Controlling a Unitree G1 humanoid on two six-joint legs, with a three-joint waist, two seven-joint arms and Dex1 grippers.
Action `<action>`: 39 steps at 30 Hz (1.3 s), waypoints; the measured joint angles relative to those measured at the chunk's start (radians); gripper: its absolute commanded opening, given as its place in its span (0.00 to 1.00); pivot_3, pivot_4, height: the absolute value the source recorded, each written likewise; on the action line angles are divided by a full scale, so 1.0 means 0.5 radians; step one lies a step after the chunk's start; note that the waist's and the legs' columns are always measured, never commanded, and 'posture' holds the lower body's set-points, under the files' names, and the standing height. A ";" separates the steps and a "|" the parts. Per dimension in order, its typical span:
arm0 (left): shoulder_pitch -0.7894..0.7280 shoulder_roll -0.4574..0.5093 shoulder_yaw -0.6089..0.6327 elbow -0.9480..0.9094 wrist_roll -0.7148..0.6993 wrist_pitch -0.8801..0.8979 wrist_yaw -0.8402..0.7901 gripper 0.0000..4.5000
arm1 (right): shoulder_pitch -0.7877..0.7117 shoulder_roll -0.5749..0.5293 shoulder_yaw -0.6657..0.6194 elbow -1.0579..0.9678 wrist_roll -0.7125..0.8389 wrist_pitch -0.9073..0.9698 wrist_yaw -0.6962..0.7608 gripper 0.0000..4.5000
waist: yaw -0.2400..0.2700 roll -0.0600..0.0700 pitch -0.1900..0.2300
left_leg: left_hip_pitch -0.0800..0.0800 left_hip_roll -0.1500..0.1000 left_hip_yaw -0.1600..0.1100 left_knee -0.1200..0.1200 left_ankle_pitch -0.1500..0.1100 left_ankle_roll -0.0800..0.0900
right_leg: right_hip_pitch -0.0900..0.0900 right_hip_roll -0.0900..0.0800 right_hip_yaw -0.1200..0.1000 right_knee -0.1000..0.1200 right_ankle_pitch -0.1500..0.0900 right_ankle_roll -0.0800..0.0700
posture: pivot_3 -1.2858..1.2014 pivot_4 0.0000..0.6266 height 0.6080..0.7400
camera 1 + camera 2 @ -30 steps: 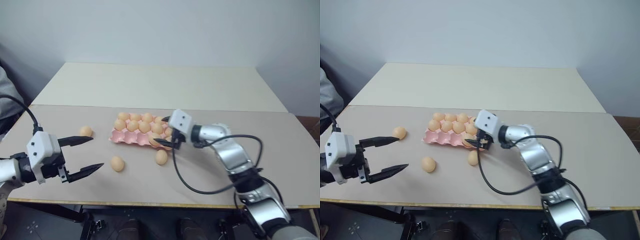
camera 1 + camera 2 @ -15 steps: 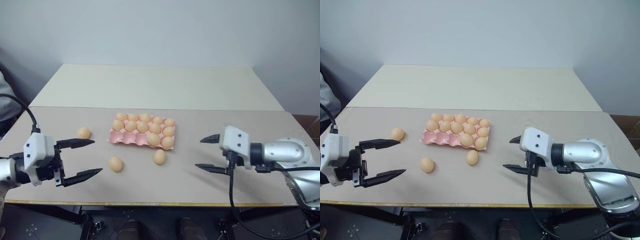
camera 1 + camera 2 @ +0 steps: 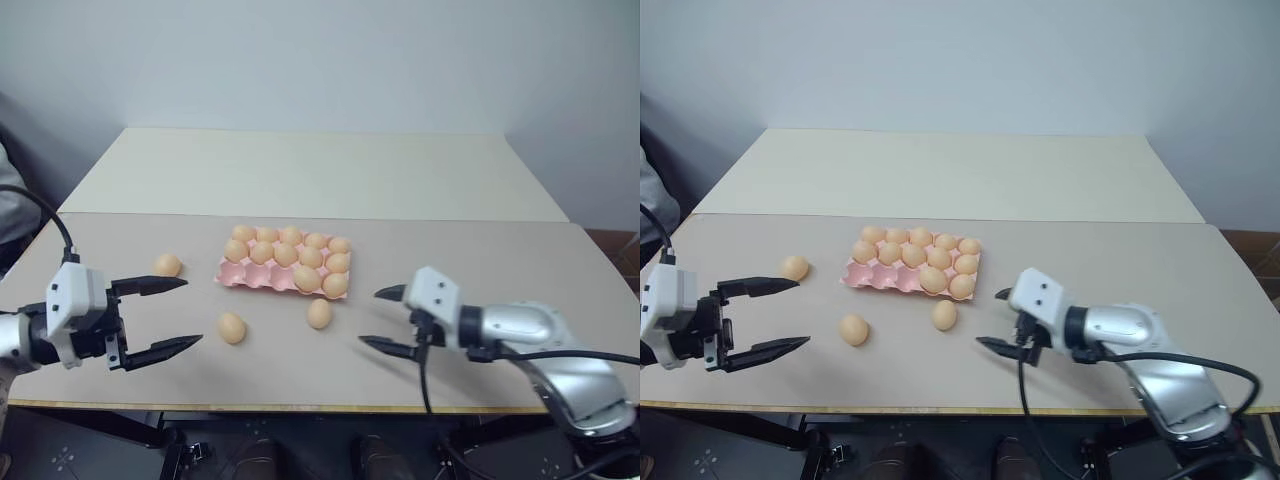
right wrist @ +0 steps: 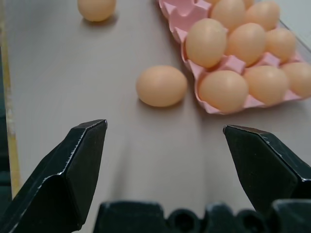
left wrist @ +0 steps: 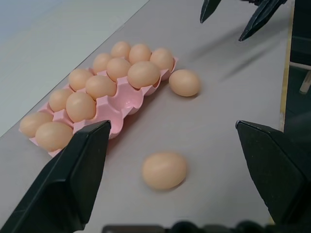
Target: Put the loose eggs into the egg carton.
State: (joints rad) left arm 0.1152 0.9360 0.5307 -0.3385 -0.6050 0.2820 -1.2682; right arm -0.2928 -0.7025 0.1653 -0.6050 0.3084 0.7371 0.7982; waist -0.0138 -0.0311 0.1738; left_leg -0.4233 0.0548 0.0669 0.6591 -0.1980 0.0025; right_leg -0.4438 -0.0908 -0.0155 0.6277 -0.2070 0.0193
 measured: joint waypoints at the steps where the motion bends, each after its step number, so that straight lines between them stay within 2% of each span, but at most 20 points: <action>1: 0.013 0.000 -0.002 0.000 0.016 -0.002 0.000 1.00 | -0.031 0.043 0.059 0.026 -0.031 0.018 -0.044 0.99 | 0.000 -0.001 0.000 | 0.000 0.000 0.000 0.000 0.000 0.001 | 0.000 0.000 0.000 0.000 0.000 0.000 | 0.52 0.24 1.00; 10: 0.049 0.000 -0.001 -0.005 0.045 -0.032 0.028 1.00 | -0.095 0.260 0.348 0.202 -0.170 0.056 -0.194 0.99 | 0.004 -0.003 -0.002 | -0.001 0.000 0.000 0.000 0.001 0.002 | 0.000 0.000 -0.001 -0.001 0.000 0.000 | 0.52 0.24 1.00; 18: 0.112 -0.004 0.001 -0.036 0.054 -0.033 0.079 1.00 | -0.151 0.405 0.490 0.463 -0.339 -0.062 -0.263 0.99 | 0.001 -0.003 -0.002 | -0.001 0.001 0.000 0.000 0.001 0.002 | -0.001 0.001 -0.001 0.000 0.000 0.000 | 0.52 0.24 1.00; 28: 0.153 -0.013 0.001 -0.041 0.060 -0.034 0.106 1.00 | -0.195 0.631 0.531 0.653 -0.484 -0.179 -0.351 0.99 | 0.001 -0.003 -0.002 | -0.001 0.001 0.000 0.000 0.001 0.002 | -0.001 0.001 -0.001 0.000 0.000 0.000 | 0.52 0.24 1.00; 39: 0.149 -0.014 -0.001 -0.041 0.065 -0.038 0.127 1.00 | -0.230 0.739 0.523 0.711 -0.535 -0.242 -0.356 0.99 | 0.001 -0.003 -0.002 | -0.001 0.001 0.000 0.000 0.001 0.002 | -0.001 0.001 -0.001 0.001 0.000 0.000 | 0.52 0.24 1.00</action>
State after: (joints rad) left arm 0.1896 0.9292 0.5300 -0.3589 -0.5723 0.2631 -1.2049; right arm -0.4076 -0.3328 0.4267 -0.2495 0.0411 0.6160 0.6204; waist -0.0132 -0.0328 0.1727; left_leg -0.4239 0.0553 0.0669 0.6591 -0.1975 0.0033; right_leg -0.4443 -0.0901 -0.0162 0.6283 -0.2069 0.0190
